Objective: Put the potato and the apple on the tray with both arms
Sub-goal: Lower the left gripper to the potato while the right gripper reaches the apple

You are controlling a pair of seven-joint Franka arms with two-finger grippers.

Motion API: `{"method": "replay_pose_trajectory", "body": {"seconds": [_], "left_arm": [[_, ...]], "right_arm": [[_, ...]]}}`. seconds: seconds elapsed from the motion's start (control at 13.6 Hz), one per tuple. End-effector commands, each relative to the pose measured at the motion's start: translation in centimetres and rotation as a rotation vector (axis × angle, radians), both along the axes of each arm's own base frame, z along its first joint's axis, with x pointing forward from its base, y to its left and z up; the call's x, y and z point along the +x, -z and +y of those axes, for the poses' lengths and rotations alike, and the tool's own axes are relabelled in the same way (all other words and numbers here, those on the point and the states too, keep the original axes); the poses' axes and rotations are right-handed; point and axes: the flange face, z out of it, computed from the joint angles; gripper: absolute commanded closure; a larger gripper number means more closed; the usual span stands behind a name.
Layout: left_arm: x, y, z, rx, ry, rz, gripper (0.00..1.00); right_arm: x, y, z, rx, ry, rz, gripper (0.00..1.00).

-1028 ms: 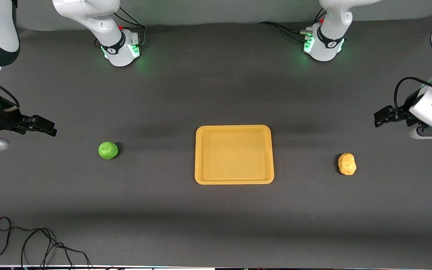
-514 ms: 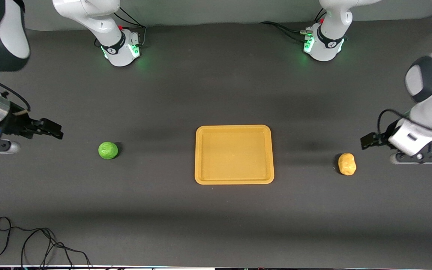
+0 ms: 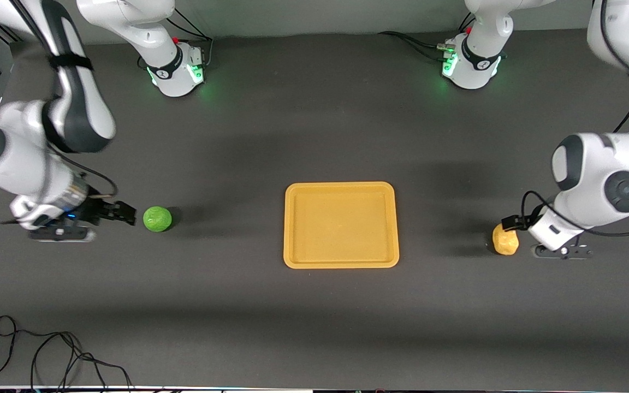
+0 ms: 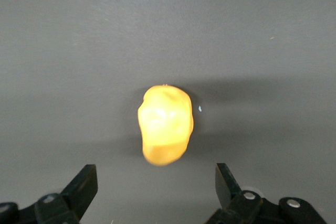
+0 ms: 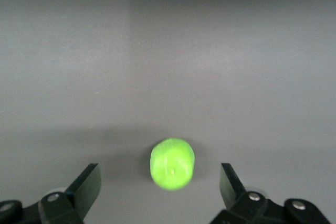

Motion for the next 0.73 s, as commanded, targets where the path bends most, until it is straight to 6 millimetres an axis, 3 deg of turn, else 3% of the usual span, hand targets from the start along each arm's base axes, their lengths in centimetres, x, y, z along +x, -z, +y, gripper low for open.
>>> {"method": "replay_pose_trajectory", "body": {"seconds": [0.0,0.15,0.22,0.51,0.66], "left_arm": [[0.2,4.4,-0.1,-0.006,0.012,0.005,0.0],[0.2,6.2,-0.1,-0.013,0.009,0.006,0.0],[0.2,6.4,-0.1,-0.013,0.006,0.009,0.06],[0.2,6.0,-0.4,-0.013,0.006,0.006,0.58],[0.5,4.9,-0.7,-0.009,0.01,-0.005,0.64]], "right_arm": [[-2.5,5.4,0.4,-0.002,-0.045,-0.01,0.0],[-2.9,7.7,0.8,-0.009,-0.059,0.026,0.0],[-3.0,8.8,1.5,-0.011,-0.071,0.042,0.0],[-3.4,11.1,1.5,-0.015,-0.069,0.069,0.0],[-3.4,12.3,1.0,-0.023,-0.066,0.086,0.0]]}}
